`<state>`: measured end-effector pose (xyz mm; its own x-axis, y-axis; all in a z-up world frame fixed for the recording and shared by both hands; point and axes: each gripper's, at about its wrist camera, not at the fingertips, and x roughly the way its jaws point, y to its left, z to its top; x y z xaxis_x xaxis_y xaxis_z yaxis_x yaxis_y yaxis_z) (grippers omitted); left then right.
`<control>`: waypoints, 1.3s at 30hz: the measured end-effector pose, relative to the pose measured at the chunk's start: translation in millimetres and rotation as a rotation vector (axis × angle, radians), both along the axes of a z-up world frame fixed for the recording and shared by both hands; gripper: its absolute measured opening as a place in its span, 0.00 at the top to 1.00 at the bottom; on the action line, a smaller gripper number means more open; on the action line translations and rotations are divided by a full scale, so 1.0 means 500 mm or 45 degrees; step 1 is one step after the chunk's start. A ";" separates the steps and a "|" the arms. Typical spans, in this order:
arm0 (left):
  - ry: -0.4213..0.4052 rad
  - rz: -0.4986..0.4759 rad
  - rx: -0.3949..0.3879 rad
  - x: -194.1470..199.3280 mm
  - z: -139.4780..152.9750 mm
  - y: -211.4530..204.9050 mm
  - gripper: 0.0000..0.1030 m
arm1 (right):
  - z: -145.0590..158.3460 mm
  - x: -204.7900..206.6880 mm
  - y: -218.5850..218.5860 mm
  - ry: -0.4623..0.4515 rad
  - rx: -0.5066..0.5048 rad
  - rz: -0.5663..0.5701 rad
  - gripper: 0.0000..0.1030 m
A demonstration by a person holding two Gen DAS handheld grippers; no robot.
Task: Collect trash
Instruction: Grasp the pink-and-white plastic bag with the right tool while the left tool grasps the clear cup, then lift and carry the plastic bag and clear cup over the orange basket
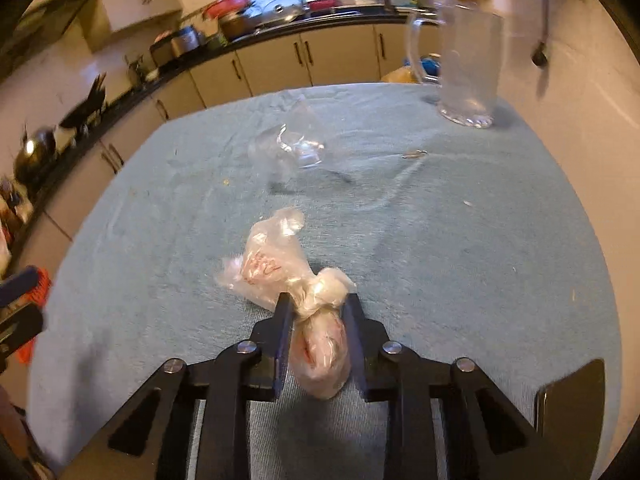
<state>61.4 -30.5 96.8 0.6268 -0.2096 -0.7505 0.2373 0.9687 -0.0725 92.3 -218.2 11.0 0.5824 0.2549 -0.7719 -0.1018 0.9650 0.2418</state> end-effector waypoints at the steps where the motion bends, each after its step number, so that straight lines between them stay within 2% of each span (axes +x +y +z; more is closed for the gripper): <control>1: 0.008 -0.010 -0.014 0.015 0.004 -0.018 0.28 | 0.004 -0.003 -0.009 -0.008 0.025 -0.025 0.74; 6: 0.099 0.049 -0.090 0.124 0.014 -0.097 0.28 | 0.025 -0.019 -0.073 -0.081 0.178 -0.206 0.74; 11: 0.174 0.186 -0.170 0.252 0.018 -0.143 0.28 | 0.034 -0.036 -0.129 -0.117 0.269 -0.375 0.74; 15: 0.220 0.253 -0.126 0.342 -0.007 -0.194 0.28 | 0.033 -0.049 -0.166 -0.108 0.354 -0.481 0.73; 18: 0.230 0.240 -0.087 0.383 -0.021 -0.228 0.29 | 0.033 -0.056 -0.180 -0.103 0.382 -0.523 0.73; 20: 0.218 0.211 0.005 0.409 -0.031 -0.260 0.43 | 0.035 -0.055 -0.183 -0.095 0.404 -0.535 0.73; 21: 0.229 0.199 0.065 0.420 -0.041 -0.276 0.61 | 0.034 -0.055 -0.185 -0.092 0.408 -0.533 0.73; 22: 0.251 0.198 0.082 0.426 -0.052 -0.281 0.81 | 0.035 -0.055 -0.185 -0.090 0.416 -0.531 0.73; 24: 0.267 0.180 0.098 0.426 -0.062 -0.283 0.83 | 0.035 -0.055 -0.183 -0.083 0.422 -0.515 0.73; 26: 0.235 0.180 0.164 0.411 -0.058 -0.278 0.87 | 0.036 -0.056 -0.186 -0.080 0.432 -0.512 0.73; 28: 0.227 0.146 0.147 0.387 -0.054 -0.263 0.88 | 0.040 -0.056 -0.183 -0.085 0.432 -0.492 0.73; 31: 0.166 0.121 0.176 0.336 -0.047 -0.225 0.91 | 0.046 -0.063 -0.175 -0.110 0.421 -0.470 0.73; 36: 0.101 0.106 0.014 0.235 -0.017 -0.105 0.92 | 0.058 -0.069 -0.137 -0.146 0.400 -0.368 0.73; 39: 0.039 0.134 -0.016 0.154 0.012 -0.025 0.92 | 0.069 -0.074 -0.089 -0.182 0.359 -0.248 0.73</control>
<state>138.4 -43.2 102.6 0.6223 -0.1531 -0.7677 0.1315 0.9872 -0.0902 55.2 -262.6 45.7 0.7377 0.3195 -0.5947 0.0254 0.8672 0.4973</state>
